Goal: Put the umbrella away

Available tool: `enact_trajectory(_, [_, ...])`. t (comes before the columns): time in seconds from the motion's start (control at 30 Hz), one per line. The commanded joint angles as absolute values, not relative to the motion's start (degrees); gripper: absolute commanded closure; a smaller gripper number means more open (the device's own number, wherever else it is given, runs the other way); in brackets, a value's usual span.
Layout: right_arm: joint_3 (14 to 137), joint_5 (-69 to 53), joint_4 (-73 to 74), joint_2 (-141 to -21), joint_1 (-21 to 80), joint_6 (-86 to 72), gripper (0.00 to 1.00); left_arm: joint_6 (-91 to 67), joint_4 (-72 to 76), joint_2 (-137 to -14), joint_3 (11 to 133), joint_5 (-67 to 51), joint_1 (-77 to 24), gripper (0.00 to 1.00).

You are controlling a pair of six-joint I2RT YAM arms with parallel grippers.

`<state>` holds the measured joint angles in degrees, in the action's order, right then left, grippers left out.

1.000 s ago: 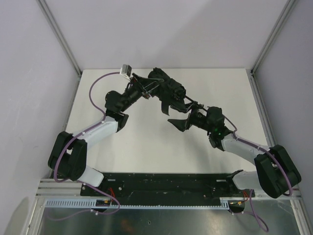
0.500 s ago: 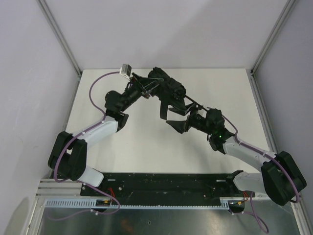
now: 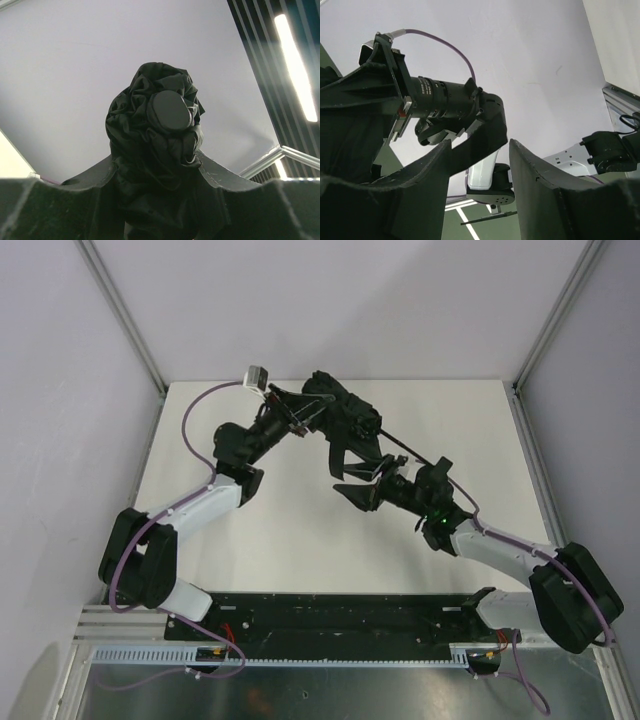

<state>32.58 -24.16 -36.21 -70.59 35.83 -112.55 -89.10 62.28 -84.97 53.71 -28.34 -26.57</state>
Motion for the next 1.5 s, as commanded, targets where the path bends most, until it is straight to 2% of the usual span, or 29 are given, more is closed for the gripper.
enact_trajectory(0.0, [33.02,-22.55,-43.49,-72.63,36.65,-116.07,0.48,-90.35,67.06,-83.93,55.84,-26.28,-27.41,1.0])
enact_trajectory(0.17, [33.09,-21.67,-45.08,-73.25,37.41,-116.97,0.49,-90.3,67.13,-83.94,55.58,-26.12,-27.94,1.0])
enact_trajectory(0.27, [33.05,-20.87,-45.47,-73.18,37.51,-116.96,0.66,-90.41,67.23,-83.91,55.38,-26.17,-28.22,1.0])
enact_trajectory(0.37, [33.06,-19.97,-46.42,-73.49,37.47,-117.07,0.77,-90.48,67.3,-83.68,54.79,-26.12,-28.66,1.0])
enact_trajectory(0.43, [33.09,-19.32,-48.01,-74.32,36.99,-116.3,0.93,-90.67,67.38,-83.34,54.21,-26.11,-29.16,1.0])
enact_trajectory(0.5, [33.1,-19.0,-51.36,-75.8,35.92,-114.81,0.98,-91.53,67.49,-83.04,53.32,-26.3,-30.12,1.0])
enact_trajectory(0.9, [37.87,-27.6,-74.15,-88.75,23.43,-95.89,1.0,-96.5,65.48,-78.12,41.34,-27.78,-33.96,1.0])
enact_trajectory(1.17, [37.74,-31.31,-75.94,-82.6,17.45,-80.35,1.0,-86.65,43.74,-73.24,38.47,-30.55,-32.92,1.0])
enact_trajectory(1.3, [38.42,-33.93,-85.59,-84.23,16.99,-82.38,1.0,-80.62,32.57,-72.47,38.84,-31.22,-32.6,1.0])
enact_trajectory(1.47, [40.13,-37.46,-88.63,-83.87,17.77,-83.8,1.0,-73.55,19.05,-71.13,39.63,-29.25,-31.91,1.0])
